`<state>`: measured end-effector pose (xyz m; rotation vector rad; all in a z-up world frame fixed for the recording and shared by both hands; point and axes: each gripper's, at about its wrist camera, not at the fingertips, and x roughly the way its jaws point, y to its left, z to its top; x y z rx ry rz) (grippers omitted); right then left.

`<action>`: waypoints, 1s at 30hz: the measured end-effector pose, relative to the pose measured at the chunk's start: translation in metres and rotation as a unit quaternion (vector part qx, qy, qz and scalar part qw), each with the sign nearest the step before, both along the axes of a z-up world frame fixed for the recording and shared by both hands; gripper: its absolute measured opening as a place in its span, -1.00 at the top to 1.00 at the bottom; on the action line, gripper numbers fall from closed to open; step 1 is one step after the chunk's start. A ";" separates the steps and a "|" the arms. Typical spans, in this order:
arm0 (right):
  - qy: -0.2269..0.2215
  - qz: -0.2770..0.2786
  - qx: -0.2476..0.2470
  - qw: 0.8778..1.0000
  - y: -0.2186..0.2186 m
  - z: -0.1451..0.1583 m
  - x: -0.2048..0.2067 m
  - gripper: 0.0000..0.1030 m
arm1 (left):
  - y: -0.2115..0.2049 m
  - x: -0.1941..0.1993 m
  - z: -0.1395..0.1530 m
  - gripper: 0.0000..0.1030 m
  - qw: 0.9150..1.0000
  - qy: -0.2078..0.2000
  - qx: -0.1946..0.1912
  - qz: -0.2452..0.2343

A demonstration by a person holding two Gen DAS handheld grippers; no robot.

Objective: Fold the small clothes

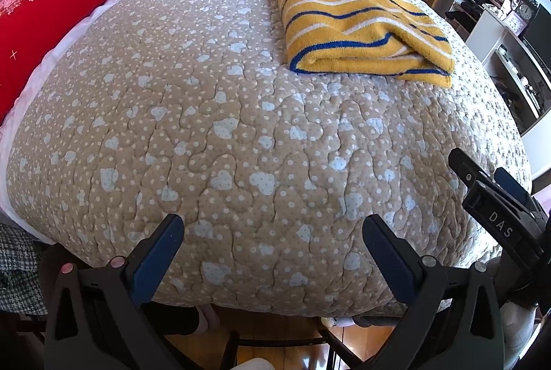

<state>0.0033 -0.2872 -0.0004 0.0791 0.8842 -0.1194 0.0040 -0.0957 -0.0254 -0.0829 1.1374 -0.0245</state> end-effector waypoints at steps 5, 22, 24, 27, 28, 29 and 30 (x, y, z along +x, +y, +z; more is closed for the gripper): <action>0.001 0.004 -0.001 1.000 0.002 -0.001 0.000 -0.99 | -0.001 0.000 0.000 -0.99 1.000 0.000 0.000 -0.001; -0.010 0.034 -0.009 0.999 0.016 0.003 -0.004 -0.99 | -0.002 -0.001 0.002 -0.99 1.000 0.001 -0.003 -0.001; -0.009 0.035 -0.007 0.999 0.016 0.003 -0.004 -0.99 | -0.002 -0.002 0.001 -0.99 1.000 0.004 -0.007 0.000; -0.011 0.037 -0.007 0.999 0.017 0.005 -0.004 -0.99 | -0.001 -0.001 0.000 -0.99 1.000 0.008 -0.012 0.001; -0.012 0.039 -0.007 0.999 0.018 0.005 -0.005 -0.99 | 0.000 -0.002 0.000 -0.99 1.000 0.008 -0.013 0.001; -0.013 0.041 -0.008 0.999 0.019 0.006 -0.006 -0.99 | 0.000 -0.002 0.001 -0.99 1.000 0.007 -0.014 0.000; -0.013 0.042 -0.008 0.999 0.020 0.006 -0.007 -0.99 | 0.000 -0.002 0.001 -0.99 1.000 0.006 -0.015 0.000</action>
